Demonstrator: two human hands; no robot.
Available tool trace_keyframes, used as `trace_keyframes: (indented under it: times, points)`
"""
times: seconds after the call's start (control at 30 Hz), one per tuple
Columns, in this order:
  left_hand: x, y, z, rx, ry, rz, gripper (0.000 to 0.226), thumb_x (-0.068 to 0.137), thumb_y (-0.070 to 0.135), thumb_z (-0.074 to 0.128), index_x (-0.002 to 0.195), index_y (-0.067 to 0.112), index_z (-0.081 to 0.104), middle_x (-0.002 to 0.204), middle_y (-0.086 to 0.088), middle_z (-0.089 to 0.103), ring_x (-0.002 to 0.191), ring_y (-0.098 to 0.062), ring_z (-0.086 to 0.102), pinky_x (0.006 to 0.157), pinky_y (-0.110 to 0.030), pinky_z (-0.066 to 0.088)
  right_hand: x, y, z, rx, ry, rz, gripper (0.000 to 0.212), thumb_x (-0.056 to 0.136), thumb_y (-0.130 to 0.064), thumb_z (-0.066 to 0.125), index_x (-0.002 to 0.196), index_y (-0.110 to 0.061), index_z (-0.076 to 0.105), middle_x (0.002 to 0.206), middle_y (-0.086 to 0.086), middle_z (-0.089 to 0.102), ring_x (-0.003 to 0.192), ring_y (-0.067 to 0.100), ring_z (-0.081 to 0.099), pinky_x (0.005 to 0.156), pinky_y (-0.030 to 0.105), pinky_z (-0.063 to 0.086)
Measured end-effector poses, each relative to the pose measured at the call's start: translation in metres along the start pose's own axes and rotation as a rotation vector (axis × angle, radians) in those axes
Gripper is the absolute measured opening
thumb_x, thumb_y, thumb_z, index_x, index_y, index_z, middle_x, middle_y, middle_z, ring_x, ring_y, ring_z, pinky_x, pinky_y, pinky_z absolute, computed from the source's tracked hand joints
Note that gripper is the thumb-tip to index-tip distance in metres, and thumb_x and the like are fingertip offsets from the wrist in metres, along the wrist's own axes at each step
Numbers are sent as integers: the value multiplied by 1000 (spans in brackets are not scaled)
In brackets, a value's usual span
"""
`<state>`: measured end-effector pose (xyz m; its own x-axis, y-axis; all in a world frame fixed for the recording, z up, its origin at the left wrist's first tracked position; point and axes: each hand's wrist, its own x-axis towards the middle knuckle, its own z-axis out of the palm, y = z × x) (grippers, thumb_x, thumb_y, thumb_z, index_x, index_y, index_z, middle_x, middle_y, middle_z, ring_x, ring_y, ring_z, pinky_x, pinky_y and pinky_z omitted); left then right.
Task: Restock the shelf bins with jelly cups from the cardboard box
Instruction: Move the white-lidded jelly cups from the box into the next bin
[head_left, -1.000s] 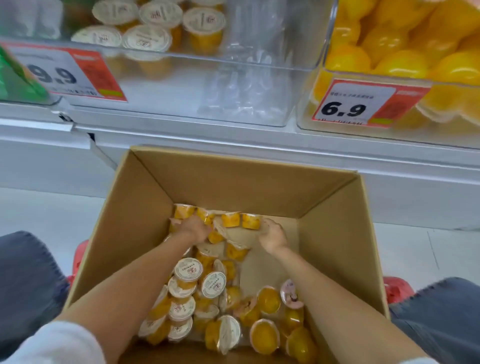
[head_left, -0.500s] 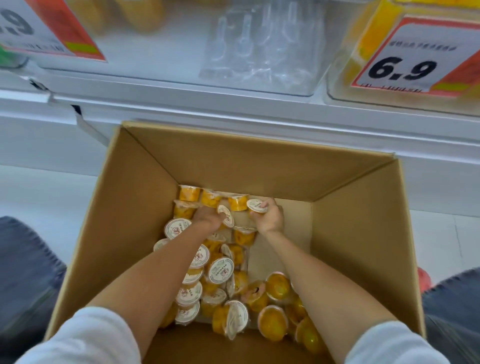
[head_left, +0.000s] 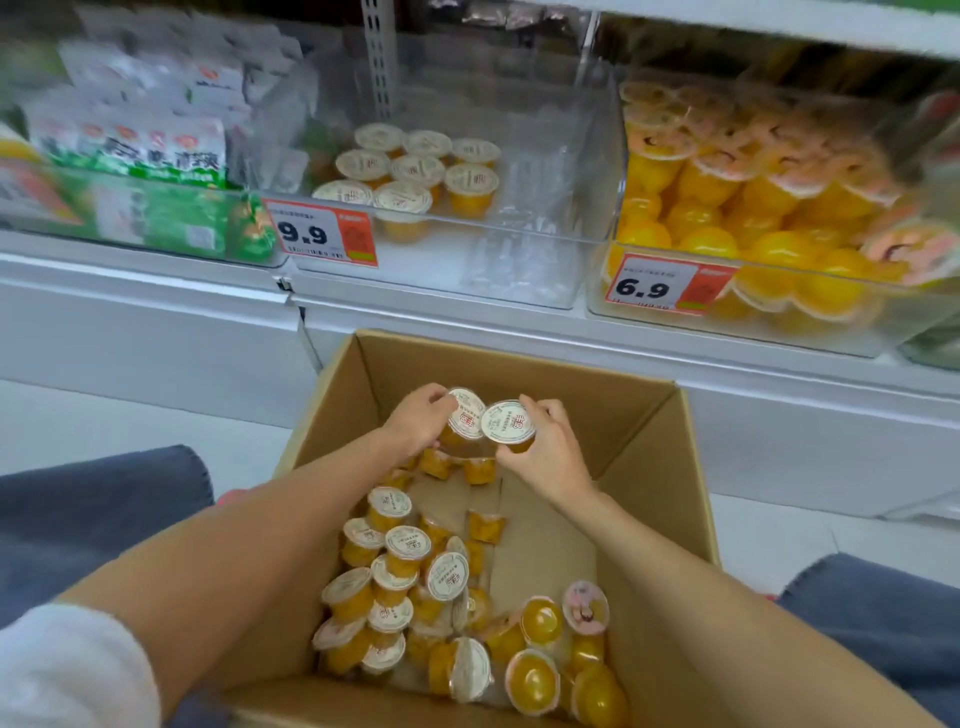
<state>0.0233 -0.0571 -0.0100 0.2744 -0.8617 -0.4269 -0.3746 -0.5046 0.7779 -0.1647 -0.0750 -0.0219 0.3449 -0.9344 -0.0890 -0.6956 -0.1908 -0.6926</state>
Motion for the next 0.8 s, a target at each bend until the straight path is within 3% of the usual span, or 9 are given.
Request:
trace_keyframes:
  times: [0.13, 0.2, 0.27, 0.4, 0.47, 0.57, 0.67, 0.73, 0.8]
  points:
    - [-31, 39, -52, 27, 138, 186, 34, 97, 30, 47, 122, 12, 61, 113, -5, 66, 95, -24, 61, 78, -34, 50, -8, -56, -35, 4, 46, -185, 70, 77, -29, 70, 141, -19, 46, 117, -7, 42, 103, 2, 45, 90, 11, 35]
    - [-46, 60, -79, 0, 231, 242, 33, 96, 32, 49, 122, 14, 61, 110, -1, 64, 99, -25, 61, 85, -38, 51, -5, -88, -51, 32, 98, -253, 66, 79, -29, 70, 140, -19, 48, 114, -8, 41, 103, 2, 45, 92, 12, 38]
    - [-56, 83, -105, -27, 328, 305, 31, 95, 33, 51, 120, 17, 61, 103, 0, 64, 94, -23, 61, 83, -37, 52, 5, -119, -64, 56, 149, -320, 65, 79, -28, 71, 139, -16, 50, 112, -7, 40, 103, 3, 46, 92, 15, 41]
    - [-66, 132, -154, -34, 491, 450, 19, 95, 28, 53, 109, 16, 58, 87, 4, 60, 80, -16, 59, 64, -21, 44, 31, -173, -87, 117, 292, -458, 63, 78, -28, 75, 136, -14, 54, 111, -5, 44, 96, 5, 50, 82, 16, 43]
    - [-60, 155, -175, 2, 534, 498, 19, 95, 28, 53, 106, 14, 58, 91, 1, 61, 82, -16, 59, 66, -25, 44, 51, -195, -99, 211, 343, -455, 63, 79, -28, 74, 136, -13, 53, 113, -5, 45, 99, 6, 51, 84, 17, 45]
    - [-36, 174, -203, 89, 507, 433, 19, 93, 28, 53, 102, 13, 59, 92, -3, 64, 84, -23, 62, 73, -32, 46, 91, -215, -114, 249, 333, -358, 58, 78, -26, 74, 132, -13, 57, 107, -2, 47, 98, 9, 51, 82, 11, 36]
    - [-7, 181, -220, 201, 357, 316, 19, 93, 21, 55, 102, 7, 64, 97, -12, 66, 78, -27, 62, 69, -33, 49, 131, -214, -122, 52, 206, -281, 34, 71, -24, 76, 104, -15, 73, 84, -1, 62, 89, 17, 61, 70, 21, 43]
    - [9, 183, -224, 319, 246, 231, 21, 94, 15, 56, 106, 1, 65, 94, -13, 61, 74, -24, 56, 67, -30, 47, 150, -207, -123, -43, 72, -220, 35, 71, -26, 76, 104, -15, 74, 92, 1, 71, 94, 18, 66, 70, 24, 47]
    - [24, 183, -227, 417, 154, 137, 23, 96, 12, 54, 108, -5, 64, 92, -12, 60, 72, -23, 55, 65, -31, 48, 164, -200, -121, -132, -25, -185, 45, 74, -24, 75, 118, -15, 68, 109, 1, 68, 106, 16, 61, 75, 18, 41]
